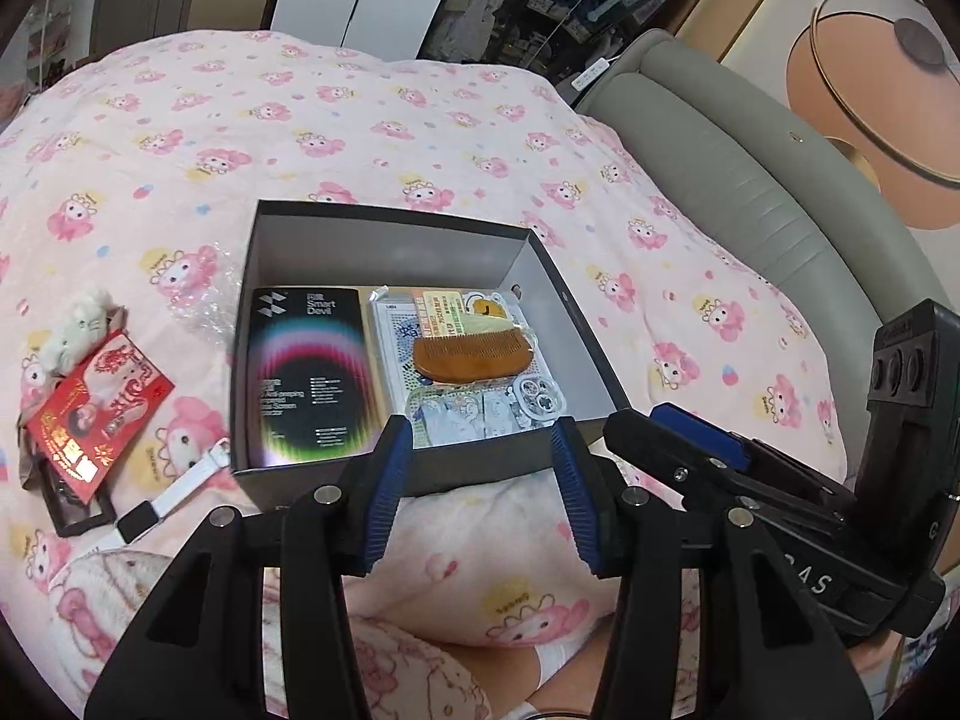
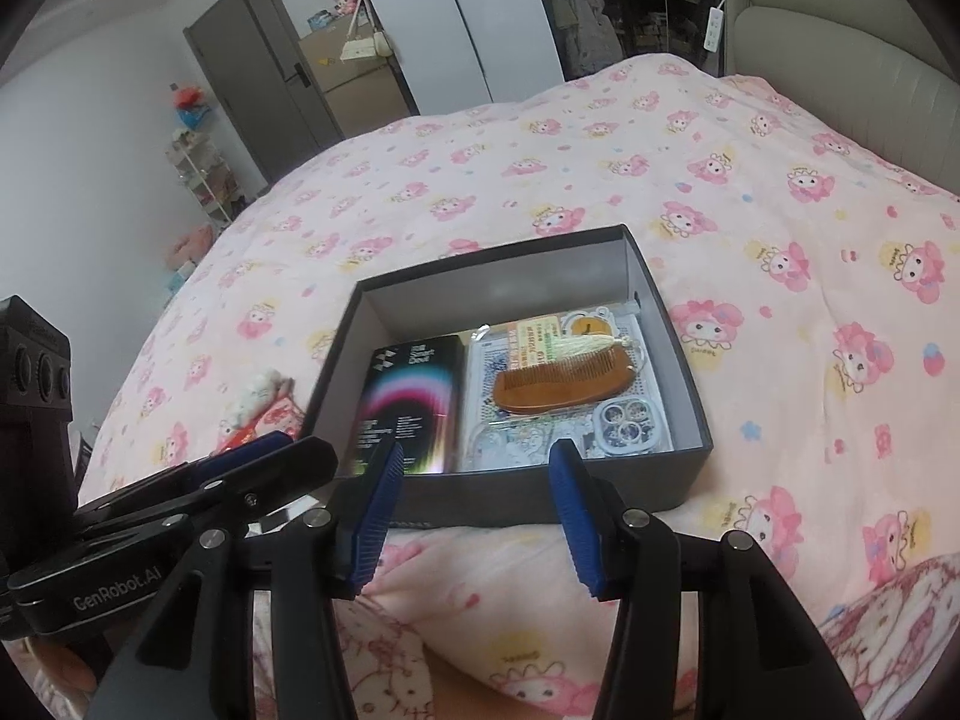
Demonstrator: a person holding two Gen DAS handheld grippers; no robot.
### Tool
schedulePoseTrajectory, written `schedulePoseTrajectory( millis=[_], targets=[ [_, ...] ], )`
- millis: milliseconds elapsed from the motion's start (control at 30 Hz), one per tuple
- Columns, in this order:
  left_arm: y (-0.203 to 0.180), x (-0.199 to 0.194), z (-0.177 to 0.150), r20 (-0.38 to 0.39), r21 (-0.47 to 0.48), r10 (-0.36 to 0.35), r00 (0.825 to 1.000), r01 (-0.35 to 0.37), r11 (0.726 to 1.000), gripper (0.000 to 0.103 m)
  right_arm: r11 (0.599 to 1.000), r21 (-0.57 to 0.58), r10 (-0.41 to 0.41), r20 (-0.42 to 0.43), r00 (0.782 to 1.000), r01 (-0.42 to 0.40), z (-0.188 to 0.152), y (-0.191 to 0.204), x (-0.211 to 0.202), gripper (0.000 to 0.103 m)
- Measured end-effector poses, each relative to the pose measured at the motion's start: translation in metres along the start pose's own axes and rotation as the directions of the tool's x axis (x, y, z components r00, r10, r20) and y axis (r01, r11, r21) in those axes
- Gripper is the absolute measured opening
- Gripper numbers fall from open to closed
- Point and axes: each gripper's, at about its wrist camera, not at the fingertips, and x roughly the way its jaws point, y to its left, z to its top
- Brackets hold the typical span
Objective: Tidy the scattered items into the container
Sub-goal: 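Withdraw the left gripper from the box toward the red envelope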
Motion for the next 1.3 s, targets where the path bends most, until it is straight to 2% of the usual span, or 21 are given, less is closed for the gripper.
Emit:
schedulePoseTrajectory(
  millis=[200,500,900,1067,1300],
  targets=[
    [0.008,-0.018,-0.001,0.02,-0.001,-0.008,1.0,0.008,1.0,0.049,0.999,-0.038,-0.017,0.019,1.0,0.018,-0.001,0.021,-0.008,0.047],
    [0.033,-0.04,-0.014,0.011,-0.004,0.042,0.999,-0.042,0.999,0.048,0.991,-0.132,-0.006,-0.004,1.0,0.005,-0.01,0.058,-0.001,0.047],
    [0.087,-0.051,-0.04,-0.021,-0.091,0.102,0.995,-0.104,0.99,0.048,0.973,-0.225,0.017,-0.096,0.995,-0.039,-0.029,0.105,0.035,0.046],
    [0.108,-0.057,-0.049,-0.025,-0.129,0.137,0.99,-0.139,0.982,0.048,0.966,-0.241,0.058,-0.153,0.987,-0.094,-0.034,0.122,0.054,0.046],
    [0.147,-0.066,-0.061,-0.024,-0.206,0.154,0.988,-0.156,0.966,0.047,0.948,-0.293,0.062,-0.206,0.976,-0.122,-0.039,0.156,0.08,0.046]
  ],
)
